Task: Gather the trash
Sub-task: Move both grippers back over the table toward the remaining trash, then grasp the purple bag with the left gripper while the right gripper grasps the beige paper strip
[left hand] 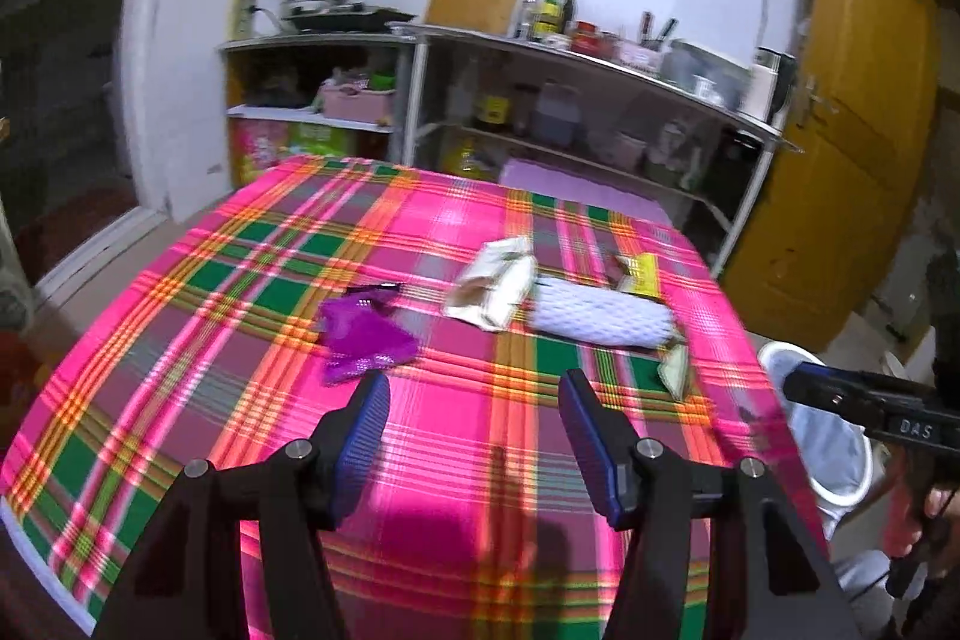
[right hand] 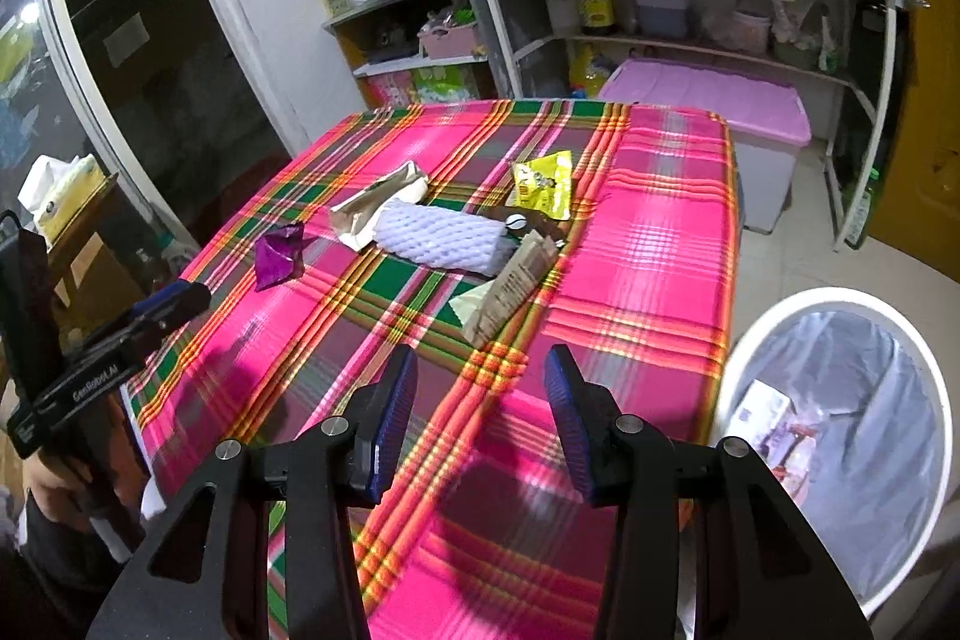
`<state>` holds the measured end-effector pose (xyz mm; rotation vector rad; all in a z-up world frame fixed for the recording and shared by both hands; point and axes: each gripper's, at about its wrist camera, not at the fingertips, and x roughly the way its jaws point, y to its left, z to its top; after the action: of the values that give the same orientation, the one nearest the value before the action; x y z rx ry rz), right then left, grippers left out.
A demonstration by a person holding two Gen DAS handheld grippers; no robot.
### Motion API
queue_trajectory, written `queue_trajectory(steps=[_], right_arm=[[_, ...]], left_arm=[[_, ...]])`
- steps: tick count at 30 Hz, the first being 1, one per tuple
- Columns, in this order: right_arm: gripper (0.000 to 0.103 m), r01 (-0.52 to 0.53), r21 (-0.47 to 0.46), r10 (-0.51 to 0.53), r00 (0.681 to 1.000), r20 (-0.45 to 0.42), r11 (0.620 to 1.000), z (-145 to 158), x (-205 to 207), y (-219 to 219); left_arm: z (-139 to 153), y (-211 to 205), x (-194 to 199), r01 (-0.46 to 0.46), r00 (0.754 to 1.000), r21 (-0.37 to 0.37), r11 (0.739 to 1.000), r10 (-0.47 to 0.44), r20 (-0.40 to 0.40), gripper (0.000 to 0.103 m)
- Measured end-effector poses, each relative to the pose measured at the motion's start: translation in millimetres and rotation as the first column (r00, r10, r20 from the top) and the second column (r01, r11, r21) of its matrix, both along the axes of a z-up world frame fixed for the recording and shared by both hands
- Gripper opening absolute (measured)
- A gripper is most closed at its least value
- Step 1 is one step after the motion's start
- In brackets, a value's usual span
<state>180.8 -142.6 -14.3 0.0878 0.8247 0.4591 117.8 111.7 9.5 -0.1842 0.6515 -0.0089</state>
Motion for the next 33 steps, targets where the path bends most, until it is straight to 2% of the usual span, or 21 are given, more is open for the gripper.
queue_trajectory(steps=[6, 21, 24, 26, 28, 31, 33], right_arm=[[0.046, -0.004, -0.013, 0.004, 1.0, -0.028, 1.0, -10, 21, 15], [0.046, 0.025, -0.05, -0.029, 0.995, -0.091, 0.998, -31, 65, 34], [0.037, 0.032, -0.058, -0.038, 0.993, -0.107, 0.998, -36, 71, 35], [0.026, 0.037, -0.065, -0.045, 0.992, -0.118, 0.997, -40, 74, 35], [0.022, 0.036, -0.055, -0.043, 0.992, -0.117, 0.998, -40, 75, 34], [0.009, 0.042, -0.049, -0.047, 0.994, -0.101, 0.998, -35, 71, 31], [0.007, 0.041, -0.037, -0.044, 0.995, -0.09, 0.998, -33, 68, 28]], left_arm=[[-8, 23, 19, -0.047, 0.999, 0.018, 0.999, 0.047, -0.023, 0.059], [-43, 53, 89, -0.114, 0.982, 0.019, 0.993, 0.115, -0.147, 0.059], [-49, 53, 99, -0.116, 0.979, 0.015, 0.993, 0.117, -0.165, 0.059], [-52, 53, 104, -0.116, 0.977, 0.02, 0.993, 0.118, -0.177, 0.059], [-56, 51, 110, -0.113, 0.974, 0.023, 0.993, 0.115, -0.194, 0.049], [-58, 49, 113, -0.109, 0.975, 0.036, 0.993, 0.114, -0.192, 0.044], [-56, 46, 111, -0.105, 0.977, 0.05, 0.993, 0.113, -0.18, 0.038]])
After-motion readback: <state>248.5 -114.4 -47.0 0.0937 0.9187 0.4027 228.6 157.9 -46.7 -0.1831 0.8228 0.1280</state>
